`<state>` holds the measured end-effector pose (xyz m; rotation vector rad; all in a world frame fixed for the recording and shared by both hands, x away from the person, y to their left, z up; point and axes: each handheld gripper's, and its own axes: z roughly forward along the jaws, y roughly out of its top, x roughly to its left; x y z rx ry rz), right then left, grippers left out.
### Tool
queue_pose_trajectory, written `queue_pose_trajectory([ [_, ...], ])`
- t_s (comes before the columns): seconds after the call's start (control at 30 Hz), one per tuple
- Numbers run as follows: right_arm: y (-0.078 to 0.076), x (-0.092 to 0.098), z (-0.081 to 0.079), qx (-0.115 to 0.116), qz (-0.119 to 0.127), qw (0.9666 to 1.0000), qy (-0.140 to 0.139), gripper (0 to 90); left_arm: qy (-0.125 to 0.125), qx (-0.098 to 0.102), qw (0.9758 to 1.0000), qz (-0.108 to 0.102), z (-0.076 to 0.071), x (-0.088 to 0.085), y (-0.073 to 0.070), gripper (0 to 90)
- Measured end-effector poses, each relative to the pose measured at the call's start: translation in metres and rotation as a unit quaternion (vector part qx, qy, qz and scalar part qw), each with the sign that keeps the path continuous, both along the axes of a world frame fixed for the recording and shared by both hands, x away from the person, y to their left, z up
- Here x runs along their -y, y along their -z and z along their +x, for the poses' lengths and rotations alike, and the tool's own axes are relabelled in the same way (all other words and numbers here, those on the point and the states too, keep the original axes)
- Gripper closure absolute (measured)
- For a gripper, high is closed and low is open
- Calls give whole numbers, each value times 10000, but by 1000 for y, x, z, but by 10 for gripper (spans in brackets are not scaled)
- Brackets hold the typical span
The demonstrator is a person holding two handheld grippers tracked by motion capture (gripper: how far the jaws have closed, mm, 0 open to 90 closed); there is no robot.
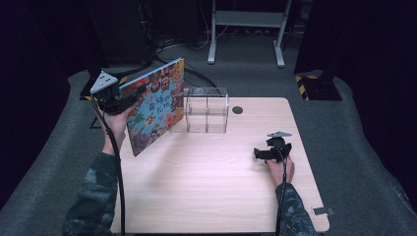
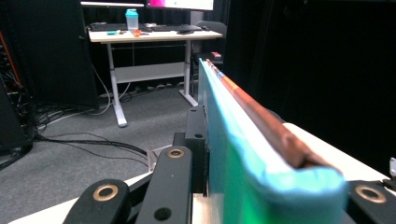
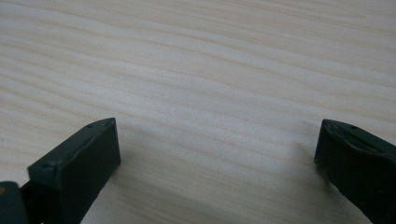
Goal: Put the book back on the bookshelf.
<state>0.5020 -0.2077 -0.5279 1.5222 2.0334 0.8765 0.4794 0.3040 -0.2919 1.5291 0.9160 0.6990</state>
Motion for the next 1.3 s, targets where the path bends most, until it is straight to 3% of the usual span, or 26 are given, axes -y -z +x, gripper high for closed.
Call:
queue_pose_trajectory([
  [0.63, 0, 1, -1, -11, -14, 10000, -44, 0, -205, 231, 9992, -238, 17, 14, 16, 801],
  [1.3, 0, 0, -1, -6, 1, 10000, -20, 3, -562, 537, 9962, -400, 22, 28, 58, 800],
])
